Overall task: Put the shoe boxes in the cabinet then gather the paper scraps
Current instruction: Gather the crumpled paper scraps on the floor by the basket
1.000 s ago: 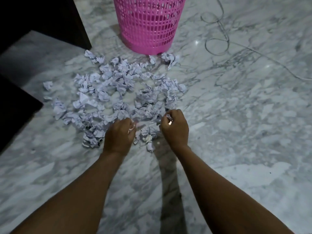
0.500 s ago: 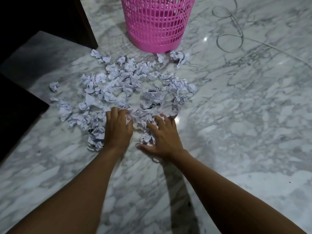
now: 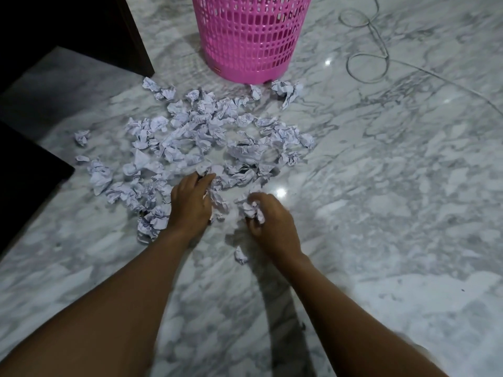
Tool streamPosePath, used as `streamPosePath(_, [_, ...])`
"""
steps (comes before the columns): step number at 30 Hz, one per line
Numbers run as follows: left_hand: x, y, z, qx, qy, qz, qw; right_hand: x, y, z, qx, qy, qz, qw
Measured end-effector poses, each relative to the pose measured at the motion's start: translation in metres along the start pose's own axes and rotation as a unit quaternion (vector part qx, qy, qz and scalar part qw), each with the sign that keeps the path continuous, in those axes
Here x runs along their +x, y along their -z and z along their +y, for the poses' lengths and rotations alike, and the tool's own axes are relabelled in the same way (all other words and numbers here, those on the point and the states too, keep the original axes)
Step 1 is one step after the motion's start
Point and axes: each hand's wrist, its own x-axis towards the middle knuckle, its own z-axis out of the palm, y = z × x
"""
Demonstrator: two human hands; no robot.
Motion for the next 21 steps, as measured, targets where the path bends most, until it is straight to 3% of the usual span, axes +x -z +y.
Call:
streamPosePath(4, [0.000,0.001,-0.001,-0.016,0.002,-0.001,1.000,-0.034,-0.023,-0.011,-0.117,0.042,-0.068,0.990])
streamPosePath(11, [0.001,0.011,0.005,-0.030,0.027,-0.055,0.998,-0.052,-0.037,-0.009,-0.197,0.087,-0.079,0.973])
streamPosePath(14, [0.003,0.012,0.006,-0.029,0.040,-0.073,0.996,-0.047,-0.037,0.000,-0.175,0.130,-0.101,0.971])
streamPosePath(17, [0.003,0.010,0.004,-0.026,0.051,-0.085,0.995,-0.032,-0.026,0.006,-0.078,0.107,-0.103,0.986])
streamPosePath(21, [0.003,0.007,-0.001,-0.016,0.058,-0.088,0.994,-0.007,-0.005,0.013,-0.024,0.063,0.023,0.997])
